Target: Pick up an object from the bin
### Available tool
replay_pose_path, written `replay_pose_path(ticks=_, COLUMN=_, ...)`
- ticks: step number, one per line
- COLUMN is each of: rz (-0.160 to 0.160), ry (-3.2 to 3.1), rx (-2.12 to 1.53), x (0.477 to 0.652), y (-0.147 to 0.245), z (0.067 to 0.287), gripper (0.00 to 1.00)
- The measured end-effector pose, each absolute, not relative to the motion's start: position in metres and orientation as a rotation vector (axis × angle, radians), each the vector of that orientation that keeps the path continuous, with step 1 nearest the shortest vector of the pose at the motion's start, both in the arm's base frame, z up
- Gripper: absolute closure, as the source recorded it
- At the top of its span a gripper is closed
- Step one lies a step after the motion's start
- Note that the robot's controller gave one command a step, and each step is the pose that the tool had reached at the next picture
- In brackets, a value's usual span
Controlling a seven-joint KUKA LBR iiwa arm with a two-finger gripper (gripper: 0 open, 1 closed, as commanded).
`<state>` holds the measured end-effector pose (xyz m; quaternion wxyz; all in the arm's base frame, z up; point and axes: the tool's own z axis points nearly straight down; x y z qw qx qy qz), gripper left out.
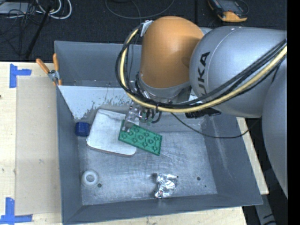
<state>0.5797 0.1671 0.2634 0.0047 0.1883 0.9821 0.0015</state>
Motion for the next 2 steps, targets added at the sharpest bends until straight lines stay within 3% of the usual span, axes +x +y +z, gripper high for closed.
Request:
replay_pose_path(ticks=1, rz=-0.007, ry=3.124, rx=0.412, x=0.564, y=0.127, z=0.109, gripper=1.0)
replay_pose_path(ticks=2, rz=0.005, ry=3.113, rx=0.393, x=0.504, y=0.161, z=0.248, gripper=1.0)
